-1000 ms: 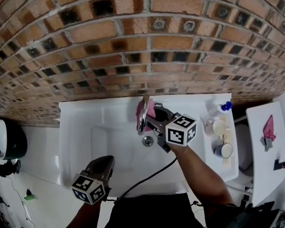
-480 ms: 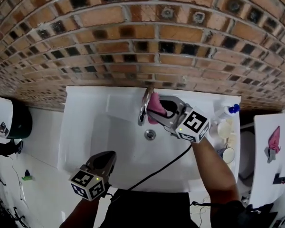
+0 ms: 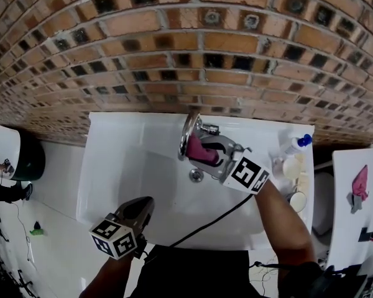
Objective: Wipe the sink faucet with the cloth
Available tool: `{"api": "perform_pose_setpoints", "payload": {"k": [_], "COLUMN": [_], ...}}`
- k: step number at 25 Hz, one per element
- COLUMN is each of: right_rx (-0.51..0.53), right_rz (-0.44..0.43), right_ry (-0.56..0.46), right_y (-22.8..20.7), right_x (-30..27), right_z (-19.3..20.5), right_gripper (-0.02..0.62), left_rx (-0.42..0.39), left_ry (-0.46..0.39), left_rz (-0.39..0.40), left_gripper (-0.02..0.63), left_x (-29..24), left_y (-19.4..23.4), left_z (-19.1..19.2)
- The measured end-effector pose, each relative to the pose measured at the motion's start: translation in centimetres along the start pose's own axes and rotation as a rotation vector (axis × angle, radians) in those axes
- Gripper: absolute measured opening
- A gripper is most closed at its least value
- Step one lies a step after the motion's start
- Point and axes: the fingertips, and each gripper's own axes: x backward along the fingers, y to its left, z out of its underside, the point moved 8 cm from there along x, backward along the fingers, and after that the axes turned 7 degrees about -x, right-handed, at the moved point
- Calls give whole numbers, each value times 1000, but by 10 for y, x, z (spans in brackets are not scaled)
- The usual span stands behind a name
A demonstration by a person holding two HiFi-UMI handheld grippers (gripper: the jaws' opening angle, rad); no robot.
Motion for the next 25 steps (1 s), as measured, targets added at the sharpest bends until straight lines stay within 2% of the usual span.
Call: {"api": "perform_pose_setpoints", "payload": {"k": [5, 10, 12, 16, 20, 23, 25], "right_rx": [36, 39, -58, -337, -509, -629, -676], "right_rz": [14, 49, 102, 270, 434, 482, 487], "right_ry": [54, 185, 164, 45, -59, -110, -104], "right_y": [15, 32, 32, 8, -24, -48, -63], "right_x": [-5, -4, 2, 15, 31, 38, 39], "right_z": [12, 25, 24, 11, -5, -10, -8], "right_gripper": [144, 144, 144, 144, 144, 144, 144], "left_rx": [-23, -40, -50, -72, -77, -79, -86], "left_ry": [6, 7, 6, 5, -5, -14, -28], "left_rz": [26, 69, 96, 137, 152, 151, 147], "left_gripper": [6, 6, 6, 6, 6, 6, 6], "left_x": [1, 1, 0, 2, 3, 3, 2], "left_y": [-3, 3, 5, 17, 34, 43, 47], "left_z": [-2, -7, -10, -15, -21, -23, -27]}}
